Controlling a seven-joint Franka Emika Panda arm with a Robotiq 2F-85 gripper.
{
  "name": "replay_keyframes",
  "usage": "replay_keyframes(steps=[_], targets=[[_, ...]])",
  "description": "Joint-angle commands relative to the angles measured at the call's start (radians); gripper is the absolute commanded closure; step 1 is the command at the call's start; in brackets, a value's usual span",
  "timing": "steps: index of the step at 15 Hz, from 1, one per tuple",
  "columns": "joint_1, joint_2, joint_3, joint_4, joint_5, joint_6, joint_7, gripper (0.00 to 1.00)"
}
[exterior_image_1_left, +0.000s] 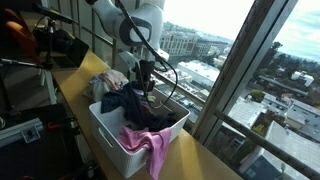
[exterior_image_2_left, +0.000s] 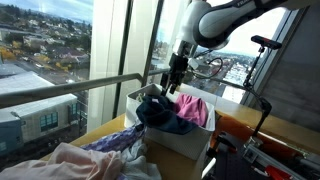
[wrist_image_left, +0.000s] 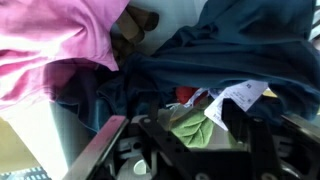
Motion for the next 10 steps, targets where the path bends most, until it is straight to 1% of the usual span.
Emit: replay_keyframes(steps=[1, 4, 6, 10], targets=[[0.002, 0.119, -0.036, 0.023, -0.064, 0.087, 0.014, 0.01], [0.005, 0.223, -0.084, 0.077, -0.118, 0.137, 0.026, 0.0], [0.008, 0.303, -0.118, 0.147, -0.151, 0.165, 0.032, 0.0], [0.007, 0.479, -0.153, 0.31, -0.166, 0.182, 0.029, 0.0]])
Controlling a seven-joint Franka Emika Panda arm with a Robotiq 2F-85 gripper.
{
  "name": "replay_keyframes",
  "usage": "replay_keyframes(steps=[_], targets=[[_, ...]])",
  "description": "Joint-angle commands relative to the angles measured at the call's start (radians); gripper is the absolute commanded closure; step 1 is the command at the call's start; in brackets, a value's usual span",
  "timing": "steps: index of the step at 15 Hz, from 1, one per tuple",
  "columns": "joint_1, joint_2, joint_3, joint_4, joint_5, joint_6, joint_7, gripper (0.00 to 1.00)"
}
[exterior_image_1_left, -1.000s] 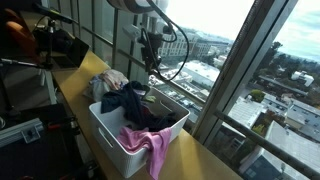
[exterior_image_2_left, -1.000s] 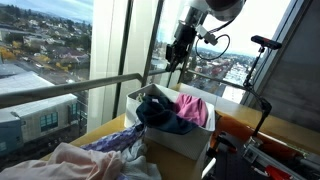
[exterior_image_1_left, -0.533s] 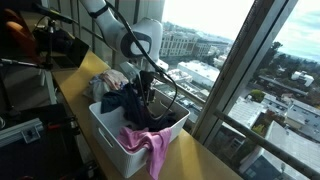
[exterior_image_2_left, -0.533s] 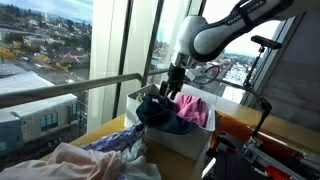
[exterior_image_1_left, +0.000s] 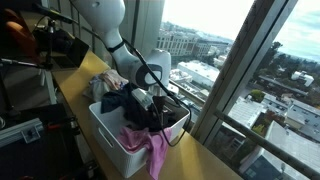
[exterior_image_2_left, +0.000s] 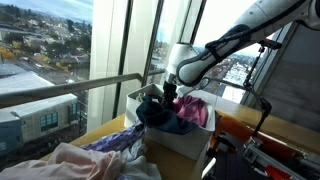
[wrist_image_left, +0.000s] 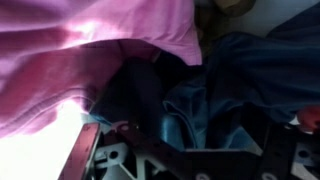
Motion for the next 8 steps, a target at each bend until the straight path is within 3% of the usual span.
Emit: replay_keyframes(steps=[1, 5, 7, 8], targets=[[0.009, 0.18, -0.032, 0.173, -0.027, 0.012, 0.014, 0.0], [0.001, 0.33, -0.036, 0.273, -0.01, -0.009, 0.004, 0.0], [-0.003, 0.349, -0.029, 0.293, 0.001, -0.02, -0.001, 0.26], [-0.003, 0.342, -0.026, 0.293, 0.003, -0.031, -0.001, 0.32]])
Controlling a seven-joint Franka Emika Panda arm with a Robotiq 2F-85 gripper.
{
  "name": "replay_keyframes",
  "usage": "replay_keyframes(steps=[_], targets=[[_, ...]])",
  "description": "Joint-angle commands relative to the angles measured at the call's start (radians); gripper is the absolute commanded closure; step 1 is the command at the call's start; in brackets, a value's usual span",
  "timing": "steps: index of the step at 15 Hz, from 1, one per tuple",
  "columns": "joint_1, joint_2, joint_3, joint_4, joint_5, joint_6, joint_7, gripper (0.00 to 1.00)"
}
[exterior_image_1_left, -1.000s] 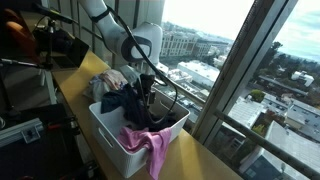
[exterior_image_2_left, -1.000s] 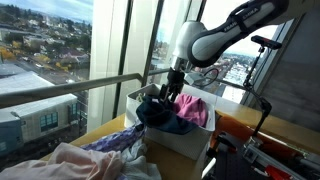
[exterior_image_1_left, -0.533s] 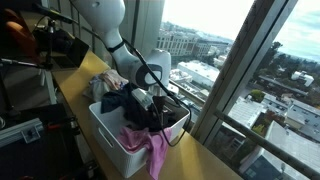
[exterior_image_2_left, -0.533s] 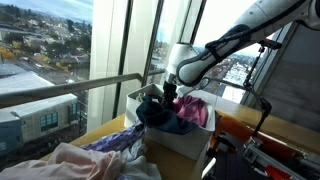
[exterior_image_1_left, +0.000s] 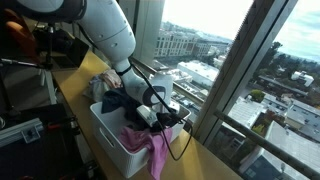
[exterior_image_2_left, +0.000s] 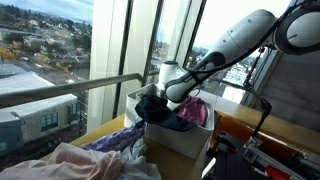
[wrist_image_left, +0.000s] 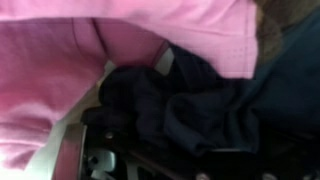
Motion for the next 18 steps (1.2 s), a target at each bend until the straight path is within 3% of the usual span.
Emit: replay_keyframes(steps=[1, 7, 9, 18], targets=[[-0.009, 0.057, 0.011, 0.045, 0.011, -0.018, -0.006, 0.39], [-0.024, -0.127, 0.021, -0.096, 0.028, -0.019, -0.022, 0.87], [-0.031, -0.21, 0.022, -0.159, 0.032, -0.021, -0.025, 0.99], [-0.048, -0.597, 0.039, -0.33, 0.047, -0.121, -0.03, 1.0]])
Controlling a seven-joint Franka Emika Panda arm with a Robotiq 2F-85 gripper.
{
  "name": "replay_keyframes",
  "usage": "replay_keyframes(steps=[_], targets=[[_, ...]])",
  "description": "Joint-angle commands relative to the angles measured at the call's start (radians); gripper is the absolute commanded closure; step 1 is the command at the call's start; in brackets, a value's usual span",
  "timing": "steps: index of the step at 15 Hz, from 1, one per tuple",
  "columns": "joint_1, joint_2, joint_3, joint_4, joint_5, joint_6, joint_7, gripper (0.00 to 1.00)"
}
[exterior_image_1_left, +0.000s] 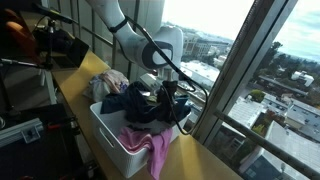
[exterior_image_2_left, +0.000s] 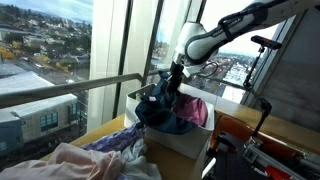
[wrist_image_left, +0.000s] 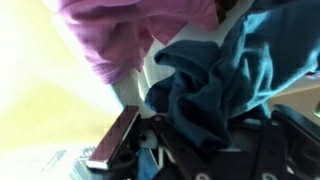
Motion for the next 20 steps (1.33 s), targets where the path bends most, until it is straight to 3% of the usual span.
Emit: replay_keyframes(steps=[1, 6, 11, 16, 20], targets=[[-0.017, -0.206, 0.035, -0.084, 0.041, -0.08, -0.026, 1.0], [-0.004, -0.445, 0.082, -0.13, 0.101, -0.183, -0.023, 1.0], [0.058, -0.626, 0.188, -0.145, 0.145, -0.259, 0.015, 1.0], [0.161, -0.659, 0.351, -0.088, 0.129, -0.335, 0.154, 1.0], [0.228, -0.575, 0.478, -0.015, 0.079, -0.348, 0.307, 1.0]])
